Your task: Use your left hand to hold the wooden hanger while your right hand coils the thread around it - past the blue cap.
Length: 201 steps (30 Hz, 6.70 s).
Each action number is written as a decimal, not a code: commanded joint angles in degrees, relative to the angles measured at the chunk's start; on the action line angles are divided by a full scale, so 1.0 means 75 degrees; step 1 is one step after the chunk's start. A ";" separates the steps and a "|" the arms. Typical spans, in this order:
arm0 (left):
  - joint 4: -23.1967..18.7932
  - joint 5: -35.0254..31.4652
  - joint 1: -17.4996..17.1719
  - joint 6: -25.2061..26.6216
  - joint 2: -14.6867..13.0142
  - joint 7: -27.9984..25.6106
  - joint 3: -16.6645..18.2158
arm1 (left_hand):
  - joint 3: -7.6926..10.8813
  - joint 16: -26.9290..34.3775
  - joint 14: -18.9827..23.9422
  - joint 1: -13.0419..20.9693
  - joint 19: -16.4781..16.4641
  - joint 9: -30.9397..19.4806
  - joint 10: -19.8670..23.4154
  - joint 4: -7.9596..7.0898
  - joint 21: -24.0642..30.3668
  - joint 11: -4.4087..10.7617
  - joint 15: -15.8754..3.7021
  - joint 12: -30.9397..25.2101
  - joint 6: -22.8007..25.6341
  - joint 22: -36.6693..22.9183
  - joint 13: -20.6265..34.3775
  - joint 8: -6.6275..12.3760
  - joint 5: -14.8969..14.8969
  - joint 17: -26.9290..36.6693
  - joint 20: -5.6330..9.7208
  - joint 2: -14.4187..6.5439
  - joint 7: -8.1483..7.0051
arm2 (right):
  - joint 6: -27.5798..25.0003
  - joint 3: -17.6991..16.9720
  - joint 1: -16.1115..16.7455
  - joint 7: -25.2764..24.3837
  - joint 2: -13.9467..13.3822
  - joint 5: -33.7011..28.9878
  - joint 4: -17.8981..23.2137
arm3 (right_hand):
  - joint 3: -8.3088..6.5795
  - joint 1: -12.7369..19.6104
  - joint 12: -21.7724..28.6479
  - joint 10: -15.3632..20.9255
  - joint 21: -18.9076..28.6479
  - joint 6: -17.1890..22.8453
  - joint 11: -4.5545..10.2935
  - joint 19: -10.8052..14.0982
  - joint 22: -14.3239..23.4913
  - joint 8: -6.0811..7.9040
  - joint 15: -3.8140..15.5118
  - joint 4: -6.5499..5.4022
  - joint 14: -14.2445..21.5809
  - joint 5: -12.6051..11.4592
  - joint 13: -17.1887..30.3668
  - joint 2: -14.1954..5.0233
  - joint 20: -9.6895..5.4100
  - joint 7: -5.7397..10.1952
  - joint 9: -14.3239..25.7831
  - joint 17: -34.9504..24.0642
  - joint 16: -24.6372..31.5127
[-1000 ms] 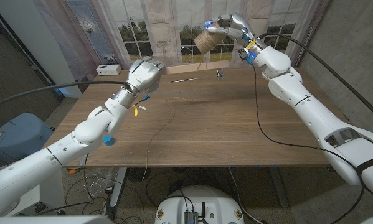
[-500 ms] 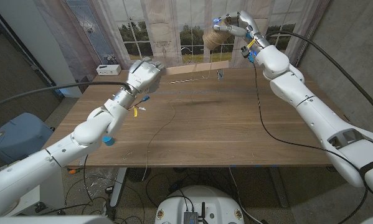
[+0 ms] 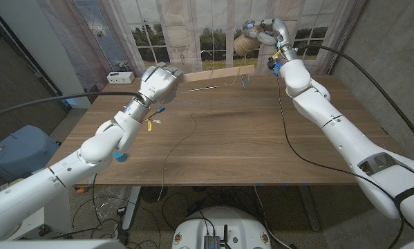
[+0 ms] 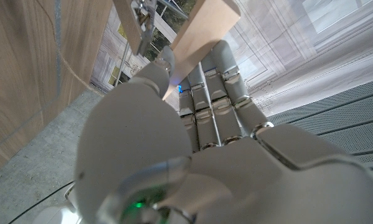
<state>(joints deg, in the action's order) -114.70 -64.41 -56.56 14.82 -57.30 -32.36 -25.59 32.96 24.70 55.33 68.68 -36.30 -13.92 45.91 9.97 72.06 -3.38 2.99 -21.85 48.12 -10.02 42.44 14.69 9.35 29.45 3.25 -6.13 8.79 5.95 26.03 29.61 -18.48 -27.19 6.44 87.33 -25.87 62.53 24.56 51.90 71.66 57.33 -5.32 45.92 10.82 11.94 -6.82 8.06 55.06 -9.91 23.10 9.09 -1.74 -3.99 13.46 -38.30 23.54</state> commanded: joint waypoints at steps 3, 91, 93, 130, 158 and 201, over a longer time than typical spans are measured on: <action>-0.0003 0.0447 -0.0200 0.0155 0.0269 -0.0742 0.0275 | 0.0506 0.0045 0.1701 -0.0115 0.0001 -0.1577 0.1203 -0.0130 0.0051 0.1103 -0.2140 0.0016 0.0907 -0.0014 0.0032 0.0014 0.0123 0.1353 0.0781 -0.0253 -0.0811 | -0.0955 0.0003 0.0434 -0.0670 0.0329 0.0258 0.0099 | -0.0056 0.2388 -0.0027 0.0078 0.0090 0.0052 -0.0077 -0.0451 0.0001 0.0032 0.2627 0.0054 0.2071 -0.0002 -0.0021 -0.2359 -0.1255 -0.0036 0.0014 -0.0319 -0.0017; 0.0464 0.0461 0.0819 0.0236 0.0276 0.0924 -0.0473 | 0.0505 -0.0050 0.1740 -0.0112 0.0025 -0.1647 0.1246 -0.0133 0.0088 0.1108 -0.2141 0.0154 0.0961 -0.0010 0.0138 -0.0105 0.0124 0.1409 0.0780 -0.0249 -0.0805 | 0.4419 -0.1035 0.3049 0.5096 -0.0383 0.4754 -0.0066 | -0.0214 0.2405 -0.0107 0.0018 0.0457 -0.0008 -0.0103 -0.0602 -0.0060 -0.0019 0.2621 0.0086 0.2210 0.0017 0.0054 -0.2327 -0.1252 -0.0055 0.0019 -0.0427 -0.0218; 0.0437 0.0503 0.0803 0.0205 0.0253 0.1009 -0.0462 | 0.0505 -0.0057 0.1736 -0.0113 0.0027 -0.1654 0.1244 -0.0133 0.0087 0.1113 -0.2141 0.0158 0.0942 -0.0010 0.0141 -0.0112 0.0124 0.1405 0.0781 -0.0249 -0.0803 | 0.4423 -0.1032 0.3025 0.5013 -0.0382 0.4643 -0.0035 | -0.0216 0.2404 -0.0114 0.0008 0.0463 -0.0008 -0.0102 -0.0607 -0.0060 -0.0018 0.2621 0.0087 0.2225 0.0017 0.0053 -0.2326 -0.1253 -0.0059 0.0019 -0.0438 -0.0211; -0.0171 0.2189 0.0756 0.0085 0.0035 0.3389 -0.0055 | 0.0511 -0.0103 0.1738 -0.0102 0.0036 -0.1676 0.1274 -0.0133 0.0098 0.1088 -0.2139 0.0227 0.0941 -0.0009 0.0157 -0.0163 0.0123 0.1417 0.0759 -0.0259 -0.0785 | 0.3129 -0.0939 0.3204 0.3314 -0.0840 0.3510 0.0949 | -0.0264 0.2392 -0.0146 0.0003 0.0574 -0.0033 -0.0115 -0.0677 -0.0066 -0.0025 0.2622 0.0096 0.2271 0.0020 0.0067 -0.2321 -0.1247 -0.0068 0.0025 -0.0452 -0.0293; -0.0238 0.3737 0.1106 0.0219 -0.0086 0.5142 -0.0052 | 0.0521 -0.0134 0.1771 -0.0079 0.0032 -0.1667 0.1285 -0.0125 0.0104 0.1055 -0.2133 0.0285 0.0960 -0.0006 0.0157 -0.0205 0.0114 0.1394 0.0719 -0.0277 -0.0736 | -0.0435 -0.0335 0.3015 0.1742 -0.2272 0.1219 0.2773 | -0.0313 0.2368 -0.0195 -0.0049 0.0627 -0.0113 -0.0133 -0.0755 -0.0080 -0.0046 0.2614 0.0084 0.2272 0.0011 0.0077 -0.2337 -0.1234 -0.0086 0.0029 -0.0435 -0.0379; 0.0170 0.4101 0.2293 0.0923 -0.0045 0.7390 -0.1150 | 0.0521 -0.0183 0.1781 -0.0061 0.0003 -0.1608 0.1307 -0.0127 0.0122 0.0937 -0.2112 0.0499 0.0926 -0.0001 -0.0063 -0.0305 0.0076 0.1322 0.0665 -0.0307 -0.0718 | -0.4031 0.1556 0.1765 0.1734 -0.2189 -0.2321 0.3484 | -0.0421 0.2278 -0.0327 -0.0132 0.0628 -0.0278 0.0008 -0.0979 -0.0105 -0.0073 0.2605 0.0053 0.2118 -0.0010 0.0006 -0.2365 -0.1205 0.0017 0.0017 -0.0291 -0.0642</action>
<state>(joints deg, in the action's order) -114.75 -33.91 -41.55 20.78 -58.20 19.89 -32.30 33.12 23.13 56.03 68.68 -36.21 -15.29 47.65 10.12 72.80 -4.10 3.27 -18.31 49.13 -9.86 42.05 12.26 9.35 33.13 3.15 -6.13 9.21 -18.57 34.65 45.47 -7.67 -44.30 -6.08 113.44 -28.50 62.53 22.29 50.95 76.32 55.65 -5.63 42.02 9.98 11.43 -7.43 8.60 55.67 -9.74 23.12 9.09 -1.31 -3.78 13.43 -40.75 19.10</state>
